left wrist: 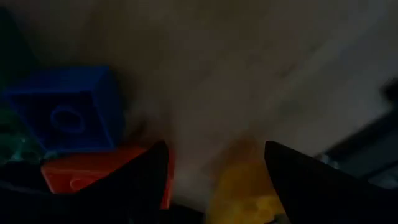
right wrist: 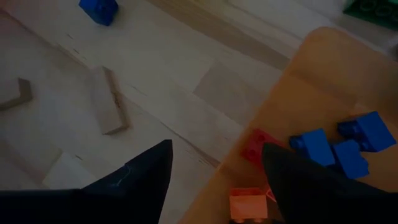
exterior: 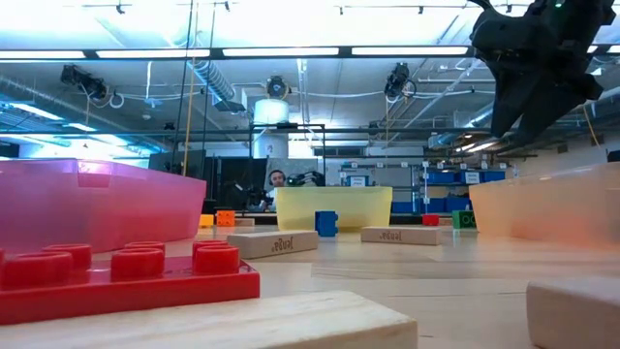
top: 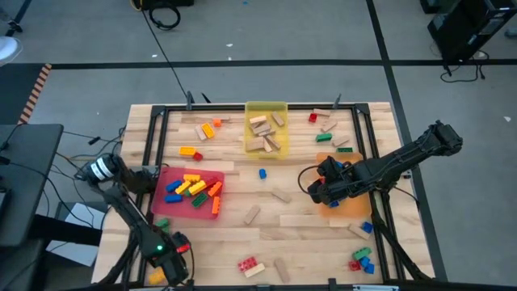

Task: Sort blocks by size
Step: Put the 3 stud yellow game piece into the pink bin

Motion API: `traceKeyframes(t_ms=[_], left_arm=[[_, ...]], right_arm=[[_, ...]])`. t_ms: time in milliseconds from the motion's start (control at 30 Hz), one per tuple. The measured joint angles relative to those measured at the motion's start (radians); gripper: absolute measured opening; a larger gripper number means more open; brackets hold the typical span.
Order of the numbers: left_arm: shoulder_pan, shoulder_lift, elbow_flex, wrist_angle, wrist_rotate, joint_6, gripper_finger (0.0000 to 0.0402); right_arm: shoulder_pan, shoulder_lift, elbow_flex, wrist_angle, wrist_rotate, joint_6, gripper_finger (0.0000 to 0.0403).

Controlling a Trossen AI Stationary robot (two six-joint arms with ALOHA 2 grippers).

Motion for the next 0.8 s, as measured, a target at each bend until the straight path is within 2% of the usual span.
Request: traceKeyframes(t_ms=[467, 800], left_arm=[[0.0, 0.036, 0.0, 0.013, 0.031, 0.001, 0.0273], [0.002, 0.035, 0.0, 0.119, 0.052, 0.02, 0.0273]], right_arm=[[0.0, 0.0, 0.0, 0.03, 0.0, 0.0, 0.0263], [-0.026, 0.0, 0.0, 0.031, 0.0, 0.0, 0.0258]])
